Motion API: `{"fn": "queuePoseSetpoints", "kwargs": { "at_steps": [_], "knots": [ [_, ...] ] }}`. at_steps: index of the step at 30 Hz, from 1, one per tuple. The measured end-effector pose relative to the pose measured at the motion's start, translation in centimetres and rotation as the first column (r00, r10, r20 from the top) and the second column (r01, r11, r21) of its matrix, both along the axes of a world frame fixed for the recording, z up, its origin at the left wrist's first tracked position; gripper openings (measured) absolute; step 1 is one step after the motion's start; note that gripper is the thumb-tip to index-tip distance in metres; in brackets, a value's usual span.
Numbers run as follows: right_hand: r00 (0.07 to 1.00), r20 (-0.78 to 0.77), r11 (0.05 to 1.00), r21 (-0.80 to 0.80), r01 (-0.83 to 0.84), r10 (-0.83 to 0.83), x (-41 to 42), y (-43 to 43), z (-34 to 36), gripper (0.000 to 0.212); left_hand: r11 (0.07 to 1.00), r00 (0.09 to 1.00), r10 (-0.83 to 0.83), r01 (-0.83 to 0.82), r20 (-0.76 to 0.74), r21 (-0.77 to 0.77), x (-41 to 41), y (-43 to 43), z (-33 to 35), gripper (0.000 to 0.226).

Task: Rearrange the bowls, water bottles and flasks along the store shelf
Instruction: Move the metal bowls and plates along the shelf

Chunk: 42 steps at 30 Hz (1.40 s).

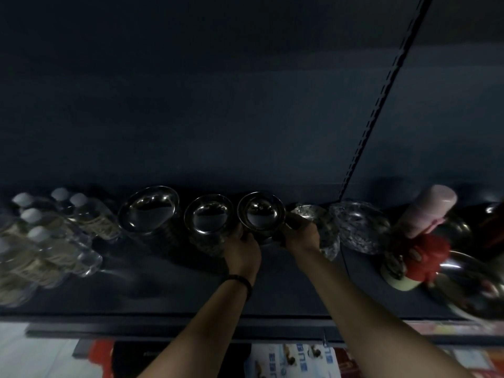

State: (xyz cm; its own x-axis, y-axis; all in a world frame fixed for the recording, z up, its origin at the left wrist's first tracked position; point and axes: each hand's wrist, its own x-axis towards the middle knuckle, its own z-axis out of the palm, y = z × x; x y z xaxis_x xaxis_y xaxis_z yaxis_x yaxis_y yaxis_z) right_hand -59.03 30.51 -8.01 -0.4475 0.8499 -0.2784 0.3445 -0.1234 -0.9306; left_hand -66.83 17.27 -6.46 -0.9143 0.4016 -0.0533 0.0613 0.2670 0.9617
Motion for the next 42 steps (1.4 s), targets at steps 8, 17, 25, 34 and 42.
{"fn": "queuePoseSetpoints", "kwargs": {
  "at_steps": [8,17,25,34,42],
  "knots": [
    [0.999,0.043,0.989,0.143,-0.035,0.029,0.5,-0.6,-0.6,0.026,0.996,0.997,-0.081,0.081,0.005,-0.034,0.1,-0.9,0.8,0.049],
    [0.997,0.075,0.977,0.208,-0.050,0.035,8.2,-5.8,6.4,0.011,0.963,0.964,-0.254,0.245,-0.074,-0.111,2.4,-5.2,2.7,0.032],
    [0.939,0.275,0.922,0.375,0.092,-0.206,23.9,-10.2,7.1,0.017,0.640,0.611,-0.768,0.737,-0.192,-0.216,11.1,-3.8,3.8,0.021],
    [0.806,0.411,0.869,0.432,0.239,-0.426,39.2,-3.4,5.4,0.034,0.371,0.387,-0.921,0.840,-0.041,-0.396,23.0,3.1,5.3,0.031],
    [0.832,0.420,0.886,0.434,0.166,-0.362,44.4,5.2,1.3,0.058,0.327,0.430,-0.899,0.781,0.077,-0.532,29.8,10.2,4.4,0.059]
  ]
}}
